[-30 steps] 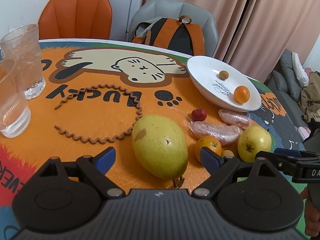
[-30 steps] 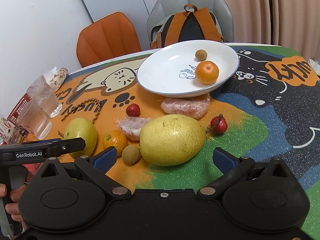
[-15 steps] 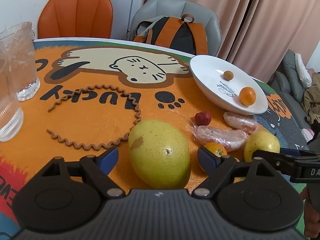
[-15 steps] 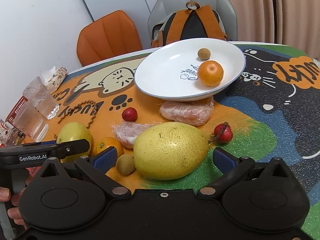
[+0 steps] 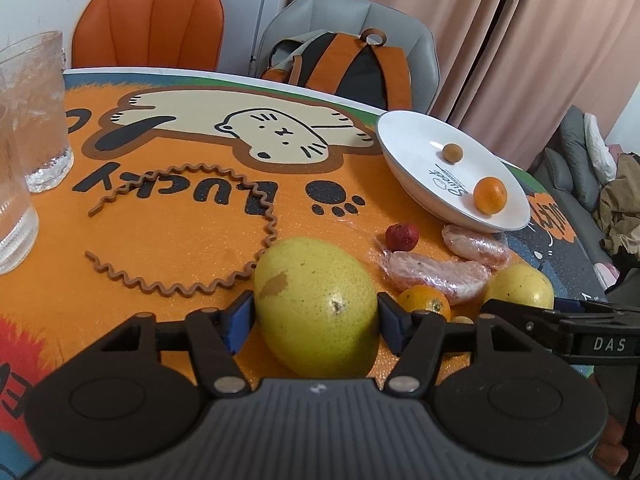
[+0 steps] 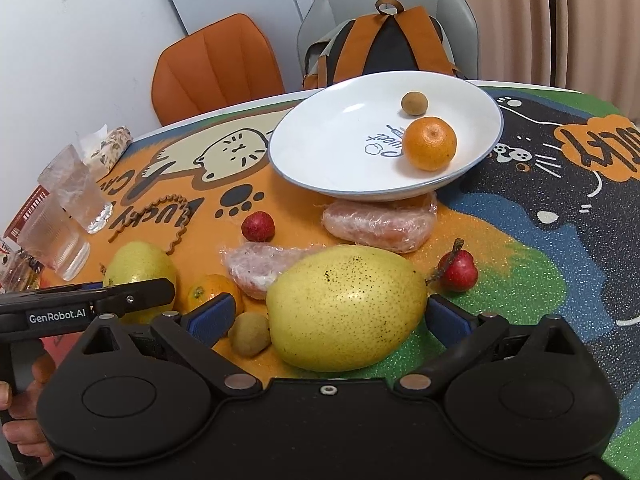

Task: Organize fruits
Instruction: 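Grasp the yellow pear with the left gripper while the right gripper grasps the pomelo, then carry the pear and pomelo onto the white plate and release them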

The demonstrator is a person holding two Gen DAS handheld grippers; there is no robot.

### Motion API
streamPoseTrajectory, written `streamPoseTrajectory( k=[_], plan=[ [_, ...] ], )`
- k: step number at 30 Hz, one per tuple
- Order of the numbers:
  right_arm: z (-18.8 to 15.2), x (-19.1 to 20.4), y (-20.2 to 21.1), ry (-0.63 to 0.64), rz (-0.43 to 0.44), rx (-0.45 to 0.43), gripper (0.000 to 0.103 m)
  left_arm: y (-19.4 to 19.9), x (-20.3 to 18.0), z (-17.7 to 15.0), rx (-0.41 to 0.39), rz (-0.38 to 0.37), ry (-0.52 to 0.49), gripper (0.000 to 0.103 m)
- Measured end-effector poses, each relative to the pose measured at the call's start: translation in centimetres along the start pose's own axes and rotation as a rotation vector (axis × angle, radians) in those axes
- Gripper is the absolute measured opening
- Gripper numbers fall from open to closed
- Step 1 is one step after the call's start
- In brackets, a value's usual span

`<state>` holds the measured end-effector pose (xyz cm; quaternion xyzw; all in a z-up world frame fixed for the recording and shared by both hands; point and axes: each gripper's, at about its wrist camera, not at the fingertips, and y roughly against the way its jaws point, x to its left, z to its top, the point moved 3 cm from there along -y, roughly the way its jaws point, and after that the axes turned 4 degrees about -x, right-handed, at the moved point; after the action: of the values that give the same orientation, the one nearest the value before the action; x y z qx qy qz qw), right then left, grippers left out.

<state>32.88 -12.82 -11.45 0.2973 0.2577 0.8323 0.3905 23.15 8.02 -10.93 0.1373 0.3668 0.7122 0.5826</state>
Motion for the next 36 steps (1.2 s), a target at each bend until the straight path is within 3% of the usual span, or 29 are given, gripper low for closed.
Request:
streamPoseTrajectory(
  k=[4, 8, 36],
  plan=[
    [-0.2, 0.2, -0.2, 0.008, -0.014, 0.004, 0.099, 0.4, 0.0, -0.2, -0.001, -0.009, 0.009, 0.062],
    [0.0, 0.3, 0.0, 0.038, -0.060, -0.022, 0.077, 1.1, 0.2, -0.4, -0.012, -0.007, 0.012, 0.062],
    [1.0, 0.8, 5.8, 0.030, -0.009, -0.160, 0.076, 5.1, -1.5, 0.2, -0.099, -0.024, -0.008, 0.062]
  ],
)
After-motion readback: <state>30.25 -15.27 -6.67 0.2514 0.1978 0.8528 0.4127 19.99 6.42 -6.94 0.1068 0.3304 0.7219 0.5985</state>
